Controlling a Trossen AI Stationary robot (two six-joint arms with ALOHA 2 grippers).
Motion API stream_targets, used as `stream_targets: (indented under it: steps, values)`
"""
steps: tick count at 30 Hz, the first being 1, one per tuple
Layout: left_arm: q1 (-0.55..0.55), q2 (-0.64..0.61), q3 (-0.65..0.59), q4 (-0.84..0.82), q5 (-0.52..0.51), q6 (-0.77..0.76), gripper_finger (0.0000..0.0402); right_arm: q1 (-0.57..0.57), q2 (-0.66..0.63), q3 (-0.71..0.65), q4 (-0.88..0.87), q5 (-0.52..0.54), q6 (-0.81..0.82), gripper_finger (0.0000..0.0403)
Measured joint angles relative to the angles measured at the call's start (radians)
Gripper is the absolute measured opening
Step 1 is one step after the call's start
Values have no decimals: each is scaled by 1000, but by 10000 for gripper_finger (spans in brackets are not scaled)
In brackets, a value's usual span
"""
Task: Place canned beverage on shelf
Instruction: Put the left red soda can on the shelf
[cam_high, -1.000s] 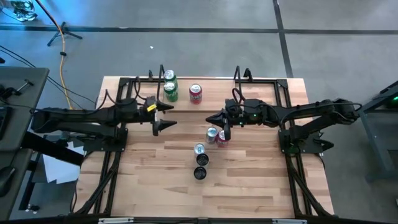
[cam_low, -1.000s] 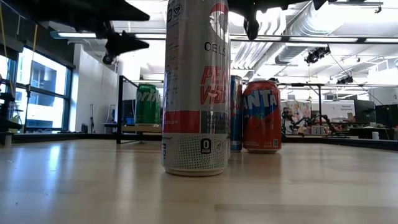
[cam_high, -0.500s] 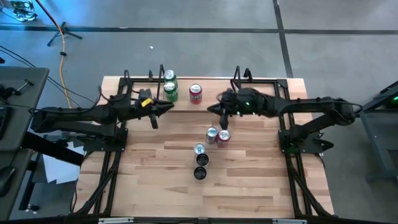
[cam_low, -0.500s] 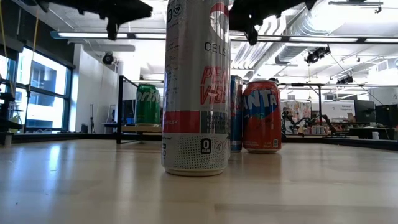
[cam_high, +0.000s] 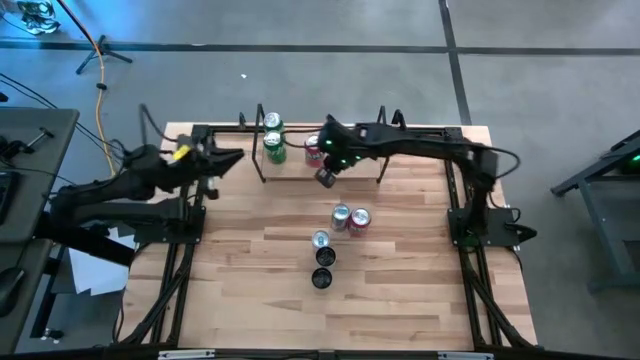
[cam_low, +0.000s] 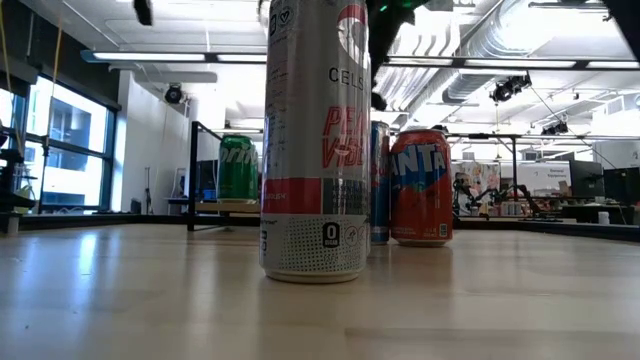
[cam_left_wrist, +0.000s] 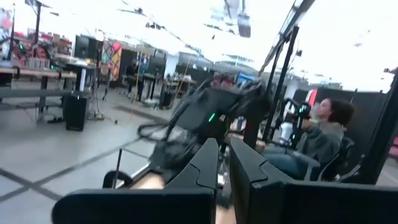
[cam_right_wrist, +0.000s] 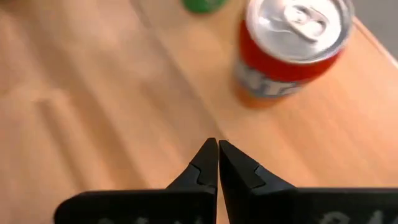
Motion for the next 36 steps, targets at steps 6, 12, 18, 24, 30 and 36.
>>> stream_targets:
  steps: [6, 12, 18, 24, 30, 36]
  values:
    - [0, -138, 0, -133, -3, 1, 0, -7, 169, 193, -158, 128, 29, 0]
    - [0, -192, 0, -170, -44, 1, 0, -7, 254, 261, -177, 179, 50, 0]
    - [0, -193, 0, -174, -53, 19, 0, -8, 265, 261, -200, 195, 44, 0]
    - [0, -193, 0, -178, -62, 45, 0, -16, 266, 261, -212, 268, 19, 0]
    - [0, -193, 0, -185, -80, 40, 0, -32, 266, 261, -154, 261, 16, 0]
    - [0, -193, 0, -197, -91, 19, 0, -41, 266, 260, -61, 238, 16, 0]
